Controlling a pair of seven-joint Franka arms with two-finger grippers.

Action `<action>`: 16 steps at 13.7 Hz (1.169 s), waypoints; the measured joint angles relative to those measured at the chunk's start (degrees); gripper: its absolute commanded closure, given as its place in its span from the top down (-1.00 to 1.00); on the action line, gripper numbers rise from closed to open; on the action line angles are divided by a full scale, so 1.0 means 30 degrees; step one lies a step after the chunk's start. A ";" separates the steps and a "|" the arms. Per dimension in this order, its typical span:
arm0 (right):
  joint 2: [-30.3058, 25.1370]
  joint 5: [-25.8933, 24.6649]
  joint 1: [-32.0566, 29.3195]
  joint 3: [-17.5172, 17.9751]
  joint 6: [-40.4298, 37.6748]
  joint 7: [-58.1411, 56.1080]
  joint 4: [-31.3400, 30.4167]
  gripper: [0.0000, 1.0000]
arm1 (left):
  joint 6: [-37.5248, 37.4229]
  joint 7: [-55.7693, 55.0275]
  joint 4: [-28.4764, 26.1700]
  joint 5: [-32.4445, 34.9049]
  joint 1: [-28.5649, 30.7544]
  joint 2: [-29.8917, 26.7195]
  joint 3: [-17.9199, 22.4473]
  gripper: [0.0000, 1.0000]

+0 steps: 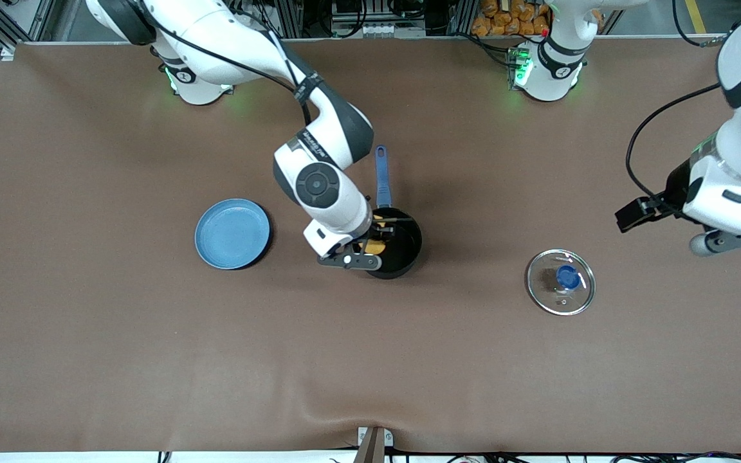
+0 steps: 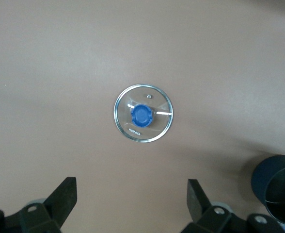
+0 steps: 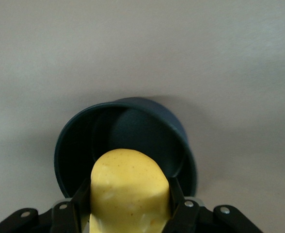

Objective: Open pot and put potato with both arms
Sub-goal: 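Carry the potato over the pot with the right gripper while the left gripper withdraws, then lower the potato into the pot and open the right gripper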

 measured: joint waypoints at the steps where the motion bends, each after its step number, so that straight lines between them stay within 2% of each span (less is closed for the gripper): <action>1: 0.0201 -0.0023 0.0180 -0.0021 0.0266 0.0027 0.0019 -1.00 | -0.0239 0.0555 0.0016 -0.0303 -0.0006 -0.0368 0.0073 1.00; 7: 0.2001 -0.1141 0.0951 -0.0111 0.1423 0.0849 0.0895 -1.00 | -0.1632 0.3635 -0.0950 -0.1082 -0.0078 -0.2127 0.1668 1.00; 11: 0.2946 -0.1338 0.1038 -0.0233 0.2311 0.1023 0.1046 -1.00 | -0.2011 0.3787 -0.1759 -0.1096 -0.0285 -0.3075 0.1759 1.00; 12: 0.3134 -0.1357 0.1114 -0.0303 0.2533 0.1063 0.1060 -0.37 | -0.2011 0.3787 -0.1938 -0.1096 -0.0296 -0.3319 0.1759 1.00; 13: 0.3252 -0.1381 0.1208 -0.0383 0.2625 0.1095 0.1072 0.56 | -0.2012 0.3787 -0.2052 -0.1096 -0.0298 -0.3492 0.1759 1.00; 14: 0.3316 -0.1392 0.1310 -0.0488 0.2629 0.1139 0.1113 1.00 | -0.2012 0.3787 -0.2114 -0.1096 -0.0298 -0.3603 0.1759 1.00; 16: 0.3326 -0.1394 0.1419 -0.0615 0.2558 0.1334 0.1318 1.00 | -0.2014 0.3916 -0.2176 -0.1096 -0.0295 -0.3725 0.1772 1.00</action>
